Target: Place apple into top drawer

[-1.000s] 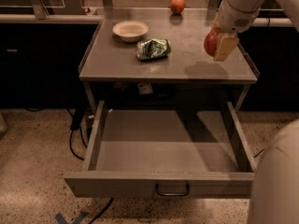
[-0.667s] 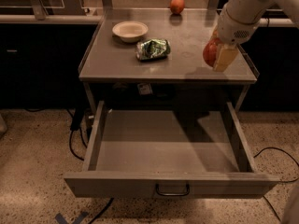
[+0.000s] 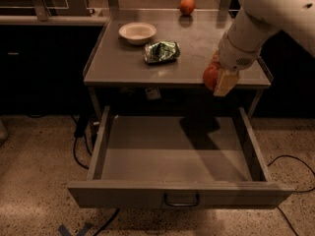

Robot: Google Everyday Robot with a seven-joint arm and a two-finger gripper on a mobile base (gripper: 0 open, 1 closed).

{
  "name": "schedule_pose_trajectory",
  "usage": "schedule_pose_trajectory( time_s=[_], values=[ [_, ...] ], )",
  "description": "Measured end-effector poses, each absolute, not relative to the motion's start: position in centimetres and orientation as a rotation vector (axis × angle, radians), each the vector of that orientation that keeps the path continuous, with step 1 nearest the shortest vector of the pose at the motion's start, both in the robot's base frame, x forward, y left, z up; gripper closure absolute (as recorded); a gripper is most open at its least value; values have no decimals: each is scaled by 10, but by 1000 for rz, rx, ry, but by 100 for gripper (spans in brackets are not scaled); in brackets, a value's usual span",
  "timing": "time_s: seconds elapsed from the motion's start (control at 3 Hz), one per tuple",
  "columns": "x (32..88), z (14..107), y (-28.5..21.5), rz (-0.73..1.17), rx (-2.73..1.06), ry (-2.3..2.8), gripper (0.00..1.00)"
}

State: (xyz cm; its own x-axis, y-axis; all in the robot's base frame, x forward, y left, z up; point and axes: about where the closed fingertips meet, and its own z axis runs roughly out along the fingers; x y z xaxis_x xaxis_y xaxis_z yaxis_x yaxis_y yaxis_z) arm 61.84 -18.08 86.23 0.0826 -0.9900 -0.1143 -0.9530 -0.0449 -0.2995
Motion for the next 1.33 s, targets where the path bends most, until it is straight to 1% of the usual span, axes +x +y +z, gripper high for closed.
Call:
schedule_pose_trajectory(
  time_s=[0.33,0.67,1.33],
  values=[
    [620,833,-175,-115,-2066,1920,100],
    [617,829,-174,-105,-2069,1922,100],
    [585,792,-162,0,-2106,1957,100]
  ],
)
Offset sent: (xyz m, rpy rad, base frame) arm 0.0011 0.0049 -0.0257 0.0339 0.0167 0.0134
